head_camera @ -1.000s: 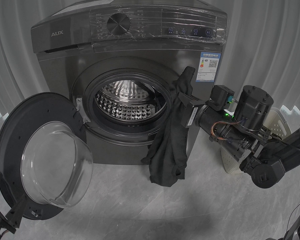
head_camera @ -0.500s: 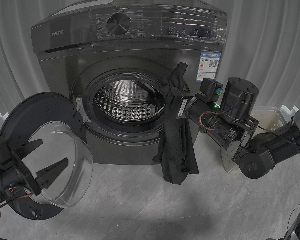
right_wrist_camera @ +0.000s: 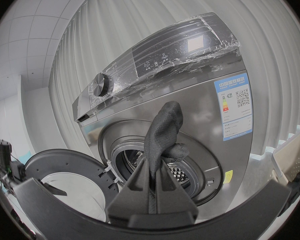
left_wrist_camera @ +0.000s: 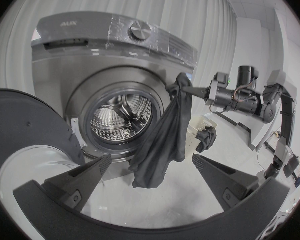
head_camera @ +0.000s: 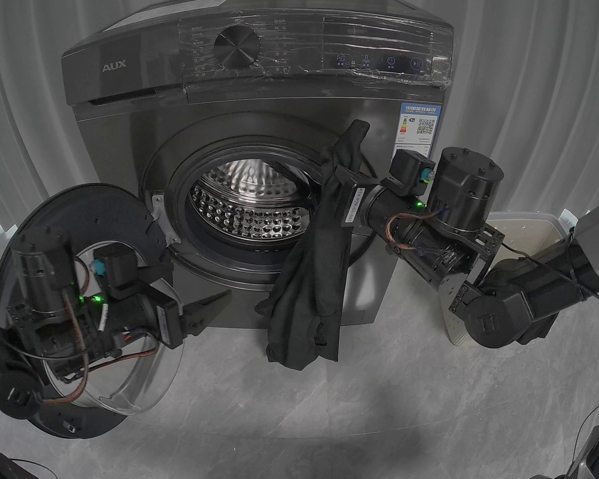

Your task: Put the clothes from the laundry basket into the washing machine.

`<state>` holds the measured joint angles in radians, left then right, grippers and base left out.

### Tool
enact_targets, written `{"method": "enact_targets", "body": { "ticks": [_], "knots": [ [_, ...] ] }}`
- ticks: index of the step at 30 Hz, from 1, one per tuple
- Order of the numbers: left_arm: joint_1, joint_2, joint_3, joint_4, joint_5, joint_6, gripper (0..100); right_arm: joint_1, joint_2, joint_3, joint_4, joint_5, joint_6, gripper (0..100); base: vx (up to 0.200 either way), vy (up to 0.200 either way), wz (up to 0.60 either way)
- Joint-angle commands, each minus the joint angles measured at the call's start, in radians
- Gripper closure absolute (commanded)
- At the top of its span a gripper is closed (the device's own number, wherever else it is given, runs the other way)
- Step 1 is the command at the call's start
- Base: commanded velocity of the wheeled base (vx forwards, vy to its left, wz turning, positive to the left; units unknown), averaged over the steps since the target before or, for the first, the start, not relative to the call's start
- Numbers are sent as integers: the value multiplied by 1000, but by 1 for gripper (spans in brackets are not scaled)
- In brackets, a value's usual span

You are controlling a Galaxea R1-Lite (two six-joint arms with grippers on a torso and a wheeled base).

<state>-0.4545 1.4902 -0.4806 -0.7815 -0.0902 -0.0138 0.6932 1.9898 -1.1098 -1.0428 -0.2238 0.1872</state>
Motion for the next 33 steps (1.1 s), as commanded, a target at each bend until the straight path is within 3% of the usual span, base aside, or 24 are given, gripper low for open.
{"method": "enact_targets", "body": {
  "ticks": [1,5,9,12,16,27,33],
  "knots": [
    [-33,168,-67,-22,17,-6,0,0,20,-36,4,-15,8,100,0,0,0],
    [-39,252,-116,-61,23,-11,0,0,34,-55,7,-26,17,100,0,0,0],
    [-64,354,-151,-127,67,-49,0,-1,60,-87,15,-51,23,100,0,0,0],
    [-76,407,-162,-168,70,-69,0,-1,72,-107,15,-54,23,100,0,0,0],
    [-90,481,-173,-248,70,-77,0,0,93,-131,17,-77,38,100,0,0,0],
    [-93,668,-191,-423,78,-83,0,0,109,-136,13,-78,43,100,0,0,0],
    [-128,743,-200,-495,76,-124,0,2,116,-136,9,-78,43,100,0,0,0]
  ]
}}
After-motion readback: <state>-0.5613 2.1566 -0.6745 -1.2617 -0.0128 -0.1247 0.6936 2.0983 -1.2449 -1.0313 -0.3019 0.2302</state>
